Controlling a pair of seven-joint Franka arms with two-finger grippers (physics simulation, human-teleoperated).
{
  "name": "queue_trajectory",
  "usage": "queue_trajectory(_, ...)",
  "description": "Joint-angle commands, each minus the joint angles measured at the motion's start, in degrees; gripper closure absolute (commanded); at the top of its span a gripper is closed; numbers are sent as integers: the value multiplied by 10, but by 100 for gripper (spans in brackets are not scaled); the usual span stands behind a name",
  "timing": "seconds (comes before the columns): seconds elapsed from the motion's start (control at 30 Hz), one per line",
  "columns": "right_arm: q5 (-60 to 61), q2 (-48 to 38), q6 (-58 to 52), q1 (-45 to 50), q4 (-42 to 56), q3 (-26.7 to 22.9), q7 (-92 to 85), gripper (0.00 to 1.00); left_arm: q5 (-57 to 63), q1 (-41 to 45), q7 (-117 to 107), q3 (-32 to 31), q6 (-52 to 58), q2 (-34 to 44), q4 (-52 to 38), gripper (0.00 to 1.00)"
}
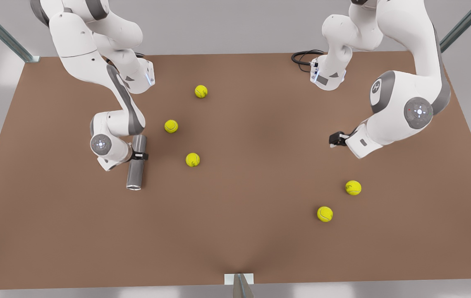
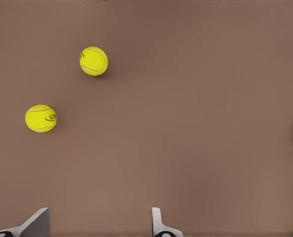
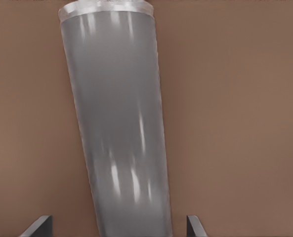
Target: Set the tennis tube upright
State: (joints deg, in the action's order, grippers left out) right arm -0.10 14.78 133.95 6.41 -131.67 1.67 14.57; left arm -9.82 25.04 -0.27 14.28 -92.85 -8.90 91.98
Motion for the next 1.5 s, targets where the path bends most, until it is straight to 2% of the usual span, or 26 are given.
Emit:
queue_trajectory(0.0, 0, 0, 77, 0, -14, 0, 56, 0, 1, 2, -32, 0, 15, 6, -1, 0)
queue_trajectory(0.23, 0, 31, 120, 11, -24, -1, 56, 0, 27, 7, -44, -1, 42, 12, 0, 0)
queue_trajectory(0.33, 0, 37, 171, 9, -54, -1, 49, 0, 27, 7, -44, -1, 41, 10, 0, 0)
queue_trajectory(0.47, -1, 42, 171, 6, -53, -2, 27, 0, 27, 7, -43, 0, 37, 13, -1, 0)
queue_trajectory(0.53, -2, 42, 172, 8, -52, -1, 27, 9, 30, 7, -43, -1, 35, 13, -9, 0)
queue_trajectory(0.57, -2, 42, 172, 8, -53, -2, 26, 19, 31, 7, -43, -1, 35, 16, -9, 0)
queue_trajectory(0.63, -2, 42, 172, 9, -52, -1, 26, 54, 26, 7, -44, -4, 36, 13, -9, 0)
queue_trajectory(0.67, -2, 41, 172, 10, -51, -1, 26, 64, 26, 7, -44, -7, 35, 9, -9, 0)
queue_trajectory(0.8, -2, 34, 164, 7, -37, -4, -12, 65, 27, 7, -44, -7, 42, -3, -8, 0)
queue_trajectory(0.83, -2, 32, 137, 6, -12, -6, -41, 65, 27, 7, -43, -7, 42, -4, -8, 0)
queue_trajectory(0.87, -2, 36, 44, 6, 44, -6, -79, 65, 27, 7, -43, -7, 41, -7, -8, 0)
queue_trajectory(0.9, -2, 39, -1, 7, 84, -5, -134, 65, 27, 7, -43, -7, 42, -6, -9, 0)
queue_trajectory(1.1, 2, 103, -2, 16, 215, 1, -547, 63, 12, 1, -47, -5, 36, -6, -8, 0)
queue_trajectory(1.17, -5, 137, -1, 23, 285, 54, -582, 64, 3, 1, -48, -4, 36, -7, -8, 0)
queue_trajectory(1.3, -60, 247, -3, 138, 458, 59, -599, 64, 3, -1, -48, -4, 35, -10, -8, 0)
queue_trajectory(1.37, -61, 273, -4, 170, 484, 59, -598, 65, -14, -1, -48, -4, 35, -11, -8, 0)
queue_trajectory(1.47, -74, 330, -4, 220, 541, 58, -599, 65, -138, -3, -65, -1, -5, -31, -8, 0)
